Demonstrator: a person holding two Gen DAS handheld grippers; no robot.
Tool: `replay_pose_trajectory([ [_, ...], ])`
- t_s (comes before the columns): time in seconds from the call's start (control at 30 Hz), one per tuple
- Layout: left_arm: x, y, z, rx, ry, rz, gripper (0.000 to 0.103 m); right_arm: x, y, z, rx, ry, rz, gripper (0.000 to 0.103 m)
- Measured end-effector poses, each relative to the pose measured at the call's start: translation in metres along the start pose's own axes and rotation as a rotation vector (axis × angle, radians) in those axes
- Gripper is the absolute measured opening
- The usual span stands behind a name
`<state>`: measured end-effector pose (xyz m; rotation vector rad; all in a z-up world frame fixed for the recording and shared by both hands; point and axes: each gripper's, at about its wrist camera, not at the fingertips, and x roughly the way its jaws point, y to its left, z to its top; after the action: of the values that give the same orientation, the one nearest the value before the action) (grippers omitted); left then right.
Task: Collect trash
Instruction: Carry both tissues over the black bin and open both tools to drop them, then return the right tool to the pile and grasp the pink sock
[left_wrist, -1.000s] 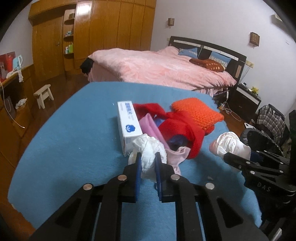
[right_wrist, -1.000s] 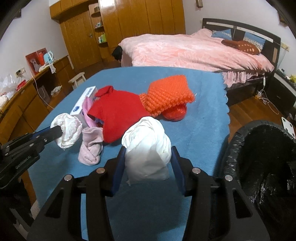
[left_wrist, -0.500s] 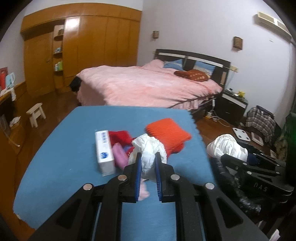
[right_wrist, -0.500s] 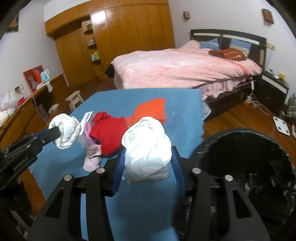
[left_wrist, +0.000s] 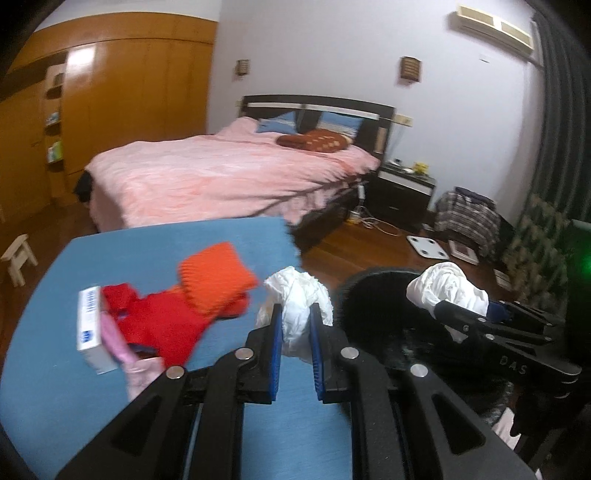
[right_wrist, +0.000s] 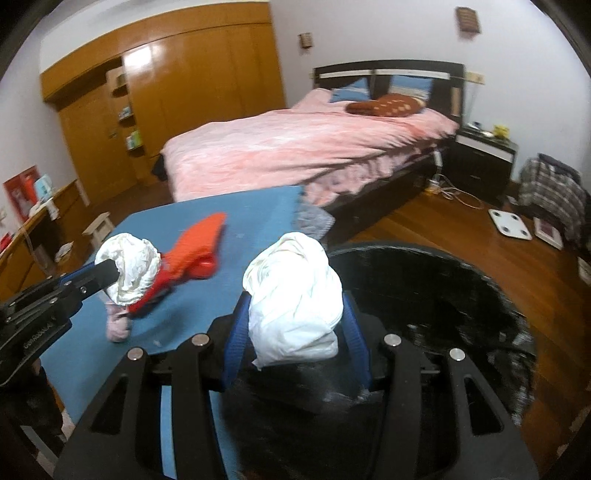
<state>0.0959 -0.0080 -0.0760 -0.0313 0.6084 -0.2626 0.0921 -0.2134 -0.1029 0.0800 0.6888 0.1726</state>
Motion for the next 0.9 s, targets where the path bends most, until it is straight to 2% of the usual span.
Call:
replay_pose_trajectory([
  [0.27,0.03,-0.053,0.005,0.053,0.031,-0.107,0.014,-0.014,-0.056,-0.011,0.07,-0.012,-0.111,0.047],
  [0.5,0.044,-0.086,0.005,0.09,0.051,-0.178,0.017,-0.02,-0.081,-0.017,0.105,-0.018,-0.168,0.05],
  [0.57,0.046,-0.09,0.003,0.096,0.056,-0.203,0.022,-0.021,-0.085,-0.018,0.111,-0.02,-0.184,0.055],
  [0.63,0.047,-0.09,0.002,0.097,0.055,-0.205,0.042,-0.023,-0.089,-0.021,0.117,-0.025,-0.201,0.061],
  [0.67,0.048,-0.089,0.002,0.096,0.054,-0.205,0.045,-0.024,-0.091,-0.023,0.119,-0.03,-0.208,0.069],
  [0.83,0.039,-0.076,0.001,0.089,0.037,-0.161,0.061,-0.028,-0.087,-0.023,0.117,-0.048,-0.227,0.09],
  [0.9,0.033,-0.064,0.001,0.08,0.024,-0.125,0.071,-0.028,-0.081,-0.021,0.112,-0.057,-0.219,0.092],
])
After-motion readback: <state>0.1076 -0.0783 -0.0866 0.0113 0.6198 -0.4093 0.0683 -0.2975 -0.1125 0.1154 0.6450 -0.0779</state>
